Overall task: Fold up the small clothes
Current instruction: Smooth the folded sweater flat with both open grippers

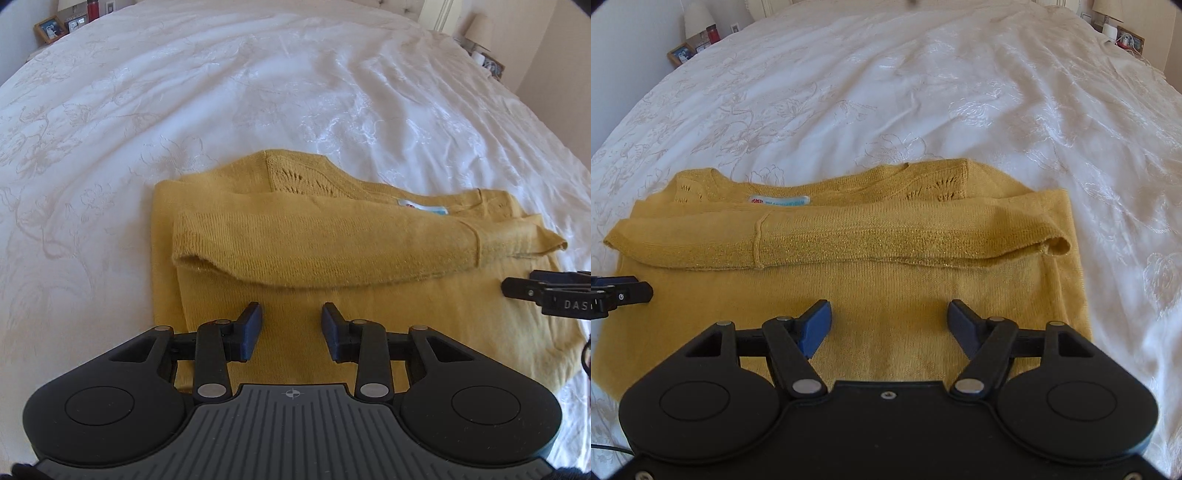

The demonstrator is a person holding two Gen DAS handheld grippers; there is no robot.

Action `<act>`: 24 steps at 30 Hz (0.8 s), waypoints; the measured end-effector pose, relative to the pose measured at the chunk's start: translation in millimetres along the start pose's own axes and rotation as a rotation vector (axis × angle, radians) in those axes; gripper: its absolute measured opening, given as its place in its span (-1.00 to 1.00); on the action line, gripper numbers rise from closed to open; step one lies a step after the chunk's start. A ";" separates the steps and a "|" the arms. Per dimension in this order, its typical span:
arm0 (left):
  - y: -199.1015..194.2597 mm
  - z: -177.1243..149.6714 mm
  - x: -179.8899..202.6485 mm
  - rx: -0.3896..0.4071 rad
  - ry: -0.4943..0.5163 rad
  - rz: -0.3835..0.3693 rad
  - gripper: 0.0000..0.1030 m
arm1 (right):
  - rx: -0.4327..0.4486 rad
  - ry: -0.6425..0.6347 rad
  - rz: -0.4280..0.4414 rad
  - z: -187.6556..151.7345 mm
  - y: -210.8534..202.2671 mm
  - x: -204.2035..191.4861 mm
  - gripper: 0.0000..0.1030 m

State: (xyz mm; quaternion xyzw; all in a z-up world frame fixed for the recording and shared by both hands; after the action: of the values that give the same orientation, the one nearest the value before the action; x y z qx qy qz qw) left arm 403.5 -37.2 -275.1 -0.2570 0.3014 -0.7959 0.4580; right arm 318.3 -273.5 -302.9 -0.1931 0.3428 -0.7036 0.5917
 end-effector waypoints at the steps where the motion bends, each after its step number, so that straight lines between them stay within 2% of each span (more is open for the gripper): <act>1: 5.8 6.1 -2.8 0.005 0.001 0.005 -0.33 | -0.002 -0.006 -0.001 3.7 5.4 1.0 0.41; 6: 31.0 44.6 -16.8 0.046 0.009 0.037 -0.31 | 0.003 -0.015 -0.013 37.1 35.7 10.9 0.41; 9: 38.4 65.7 -28.8 0.071 -0.022 0.067 -0.31 | 0.029 -0.004 -0.036 59.0 45.0 19.5 0.41; 15: 22.2 85.1 -36.7 0.107 -0.049 0.105 -0.31 | 0.084 0.068 -0.054 78.6 32.6 30.9 0.41; 20: 5.2 59.9 -13.5 0.073 -0.005 0.048 -0.26 | 0.055 0.057 -0.026 54.2 19.5 21.2 0.42; 24: -10.8 12.2 8.7 0.002 0.057 0.014 -0.23 | -0.009 0.078 -0.034 18.1 9.7 20.5 0.42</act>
State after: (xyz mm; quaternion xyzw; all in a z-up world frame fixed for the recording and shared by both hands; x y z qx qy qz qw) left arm 401.8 -43.6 -257.8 -0.2316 0.3156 -0.7999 0.4549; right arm 332.8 -298.4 -300.0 -0.1740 0.3655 -0.7188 0.5652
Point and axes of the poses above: each gripper's, at about its wrist camera, not at the fingertips, and y roughly the way its jaws point, x to its right, z to its top, the point moved 10 cm from there along y, roughly the way its jaws point, and after that the axes turned 12 degrees about x, right-handed, at the moved point
